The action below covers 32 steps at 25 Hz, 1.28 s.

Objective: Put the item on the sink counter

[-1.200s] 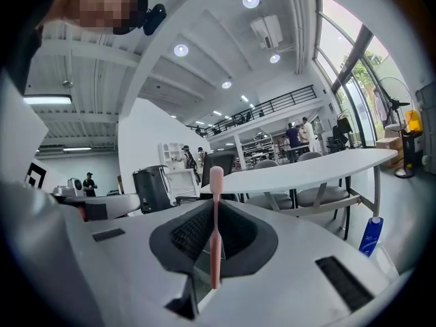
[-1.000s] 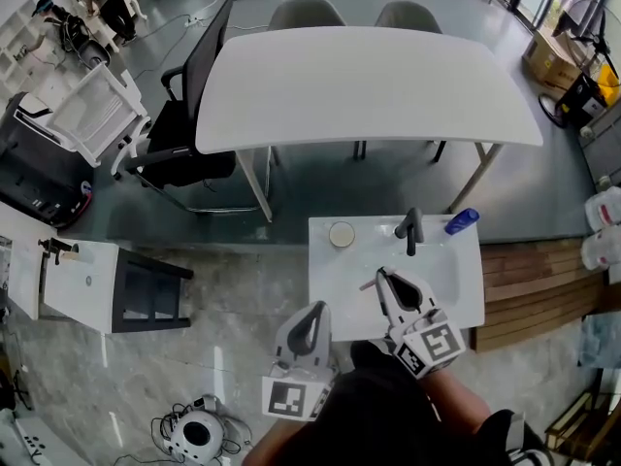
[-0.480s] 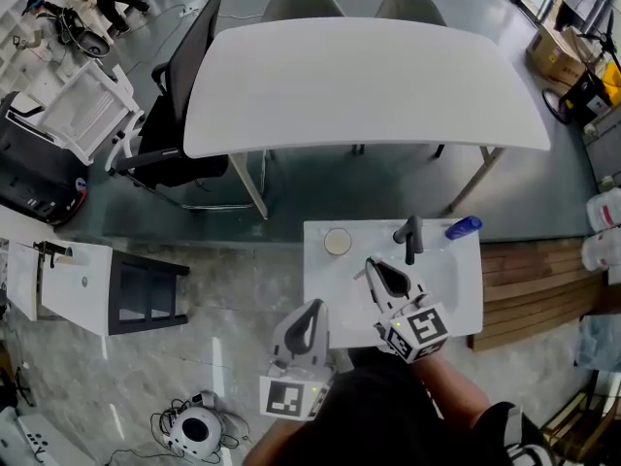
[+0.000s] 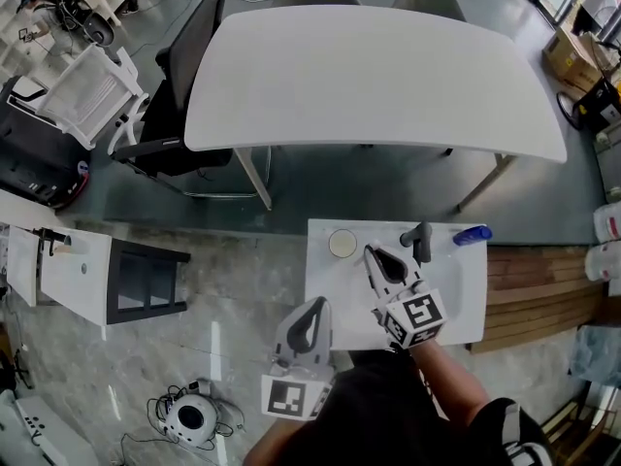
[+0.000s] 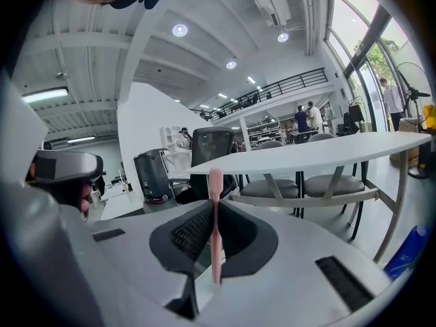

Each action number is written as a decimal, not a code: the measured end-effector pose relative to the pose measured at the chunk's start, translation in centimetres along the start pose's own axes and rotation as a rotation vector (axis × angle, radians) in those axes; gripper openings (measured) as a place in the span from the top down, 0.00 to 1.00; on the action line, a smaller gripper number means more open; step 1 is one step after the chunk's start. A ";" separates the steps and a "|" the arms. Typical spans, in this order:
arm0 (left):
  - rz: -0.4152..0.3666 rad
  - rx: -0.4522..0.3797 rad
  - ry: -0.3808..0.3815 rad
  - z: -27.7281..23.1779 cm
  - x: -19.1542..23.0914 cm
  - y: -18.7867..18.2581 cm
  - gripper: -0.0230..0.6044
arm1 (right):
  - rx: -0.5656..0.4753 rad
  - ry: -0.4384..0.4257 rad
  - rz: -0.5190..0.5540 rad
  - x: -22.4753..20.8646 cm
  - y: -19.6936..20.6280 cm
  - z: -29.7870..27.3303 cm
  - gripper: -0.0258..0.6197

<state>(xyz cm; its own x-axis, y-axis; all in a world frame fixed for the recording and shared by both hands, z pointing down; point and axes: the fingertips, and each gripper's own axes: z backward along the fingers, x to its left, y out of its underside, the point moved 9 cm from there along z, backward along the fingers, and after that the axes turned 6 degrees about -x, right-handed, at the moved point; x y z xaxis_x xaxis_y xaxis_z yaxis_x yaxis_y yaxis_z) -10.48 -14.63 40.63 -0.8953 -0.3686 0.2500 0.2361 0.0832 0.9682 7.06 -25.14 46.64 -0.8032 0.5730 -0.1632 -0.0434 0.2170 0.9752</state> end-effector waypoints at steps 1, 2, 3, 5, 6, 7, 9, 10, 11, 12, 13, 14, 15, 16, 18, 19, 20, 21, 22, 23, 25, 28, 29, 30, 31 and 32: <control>0.001 0.001 -0.004 -0.2 0.1 0.0 0.94 | 0.004 0.000 0.001 -0.2 0.1 -0.4 0.92; 0.003 0.003 -0.008 -0.3 0.2 0.0 0.94 | 0.009 0.000 0.002 -0.5 0.3 -0.8 0.92; 0.005 0.005 -0.011 -0.5 0.3 0.1 0.94 | 0.013 0.000 0.003 -0.7 0.5 -1.2 0.92; 0.006 0.008 -0.017 -0.8 0.5 0.2 0.94 | 0.019 0.003 0.003 -1.1 1.1 -1.9 0.92; 0.006 0.010 -0.018 -0.9 0.5 0.3 0.94 | 0.021 0.005 0.003 -1.3 1.3 -2.2 0.92; 0.006 0.011 -0.019 -1.1 0.5 0.4 0.94 | 0.022 0.006 0.002 -1.5 1.5 -2.5 0.92; 0.004 0.011 -0.020 -1.3 0.5 0.5 0.94 | 0.029 0.008 0.001 -1.9 2.0 -3.0 0.93; 0.002 0.010 -0.021 -1.4 0.5 0.5 0.94 | 0.037 0.008 0.001 -2.0 2.3 -3.2 0.92; 0.001 0.010 -0.022 -1.5 0.5 0.5 0.94 | 0.046 0.008 -0.001 -2.1 2.6 -3.5 0.92; 0.002 0.011 -0.024 -1.6 0.5 0.4 0.94 | 0.055 0.008 -0.002 -2.2 2.9 -3.7 0.92; 0.004 0.012 -0.027 -1.6 0.5 0.4 0.94 | 0.063 0.008 -0.004 -2.3 3.2 -3.9 0.92; 0.006 0.013 -0.031 -1.6 0.6 0.4 0.94 | 0.069 0.008 -0.005 -2.4 3.4 -4.1 0.92; 0.006 0.016 -0.035 -1.6 0.7 0.4 0.94 | 0.074 0.007 -0.006 -2.4 3.7 -4.4 0.93; 0.006 0.019 -0.039 -1.6 0.8 0.4 0.94 | 0.079 0.006 -0.007 -2.5 4.0 -4.6 0.92; 0.006 0.024 -0.045 -1.6 0.8 0.6 0.94 | 0.090 0.005 -0.007 -2.6 4.6 -4.9 0.92; 0.007 0.025 -0.047 -1.6 0.8 0.7 0.94 | 0.096 0.005 -0.007 -2.6 5.0 -5.0 0.92; 0.007 0.026 -0.047 -1.6 0.8 0.8 0.94 | 0.101 0.006 -0.007 -2.7 5.3 -5.1 0.92; 0.006 0.028 -0.048 -1.6 0.7 0.9 0.94 | 0.107 0.007 -0.006 -2.8 5.6 -5.3 0.92; 0.006 0.029 -0.047 -1.7 0.7 0.9 0.94 | 0.113 0.007 -0.005 -2.8 6.0 -5.4 0.92; 0.008 0.031 -0.048 -1.7 0.7 1.0 0.94 | 0.119 0.007 -0.004 -2.9 6.3 -5.6 0.92; 0.010 0.033 -0.049 -1.8 0.7 1.0 0.94 | 0.131 0.005 -0.002 -2.9 6.8 -5.9 0.92; 0.012 0.035 -0.053 -1.8 0.8 1.0 0.94 | 0.151 0.003 -0.002 -2.9 7.5 -6.2 0.92; 0.013 0.037 -0.055 -1.8 0.9 1.1 0.94 | 0.159 0.001 -0.002 -2.9 7.8 -6.3 0.92; 0.013 0.038 -0.056 -1.9 0.9 1.1 0.94 | 0.168 -0.001 -0.001 -3.0 8.0 -6.4 0.92; 0.014 0.038 -0.057 -1.9 0.9 1.1 0.94 | 0.177 -0.002 0.001 -3.0 8.3 -6.5 0.92; 0.015 0.039 -0.058 -2.0 0.9 1.1 0.94 | 0.186 -0.004 0.003 -3.0 8.5 -6.6 0.92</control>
<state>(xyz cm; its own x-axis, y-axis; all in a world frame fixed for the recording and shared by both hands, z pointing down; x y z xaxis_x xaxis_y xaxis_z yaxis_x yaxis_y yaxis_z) -10.30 -16.72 41.95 -0.9125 -0.3127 0.2638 0.2358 0.1248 0.9637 5.21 -30.25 56.42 -0.8008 0.5769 -0.1609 0.0704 0.3576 0.9312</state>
